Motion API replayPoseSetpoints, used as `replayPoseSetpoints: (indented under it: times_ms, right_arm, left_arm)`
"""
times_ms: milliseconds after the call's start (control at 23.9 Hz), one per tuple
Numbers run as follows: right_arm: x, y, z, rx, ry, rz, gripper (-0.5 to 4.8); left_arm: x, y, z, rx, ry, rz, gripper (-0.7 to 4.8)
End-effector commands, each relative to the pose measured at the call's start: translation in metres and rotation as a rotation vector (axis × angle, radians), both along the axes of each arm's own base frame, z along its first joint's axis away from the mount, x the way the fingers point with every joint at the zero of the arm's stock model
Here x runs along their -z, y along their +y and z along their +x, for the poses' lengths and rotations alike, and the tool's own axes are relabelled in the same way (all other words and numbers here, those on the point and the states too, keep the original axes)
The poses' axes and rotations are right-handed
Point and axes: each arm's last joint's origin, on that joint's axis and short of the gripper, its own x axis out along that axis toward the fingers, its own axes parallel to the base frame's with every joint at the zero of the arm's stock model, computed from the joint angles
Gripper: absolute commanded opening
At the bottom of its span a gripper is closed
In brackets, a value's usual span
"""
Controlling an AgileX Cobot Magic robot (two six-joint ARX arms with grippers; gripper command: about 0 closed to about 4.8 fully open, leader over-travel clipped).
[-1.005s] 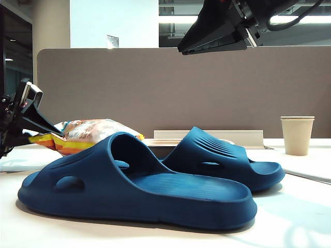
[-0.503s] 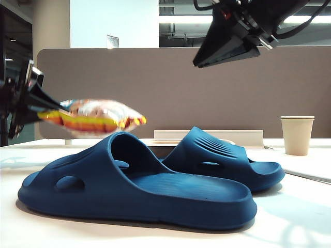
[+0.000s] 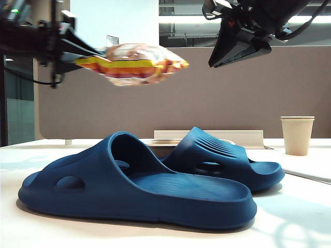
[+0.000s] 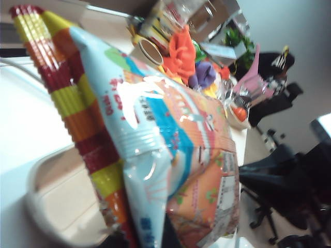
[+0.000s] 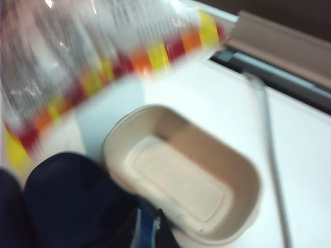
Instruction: Pick up a bag of chips and put them in the box.
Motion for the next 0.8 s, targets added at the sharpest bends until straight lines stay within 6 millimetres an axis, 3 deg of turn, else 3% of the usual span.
replayPoseSetpoints:
  times_ms: [42,461,796]
  right_arm:
    - [-0.014,-0.006,-0.004,0.112,-0.076,-0.010,0.39]
    - [-0.042,-0.026,-0.028,0.210,-0.182,-0.005,0.19]
    - [-0.039,-0.029,-0.033,0.207,-0.141,-0.043,0.18]
  left_arm:
    - [-0.002,-0.032,0.000,-0.061,-0.099,0.091,0.56]
    - [-0.002,-0.074,0.002,-0.135,-0.246,0.171,0.56]
    - [0.006,-0.094,0.007,-0.147,-0.307,0.168,0.56]
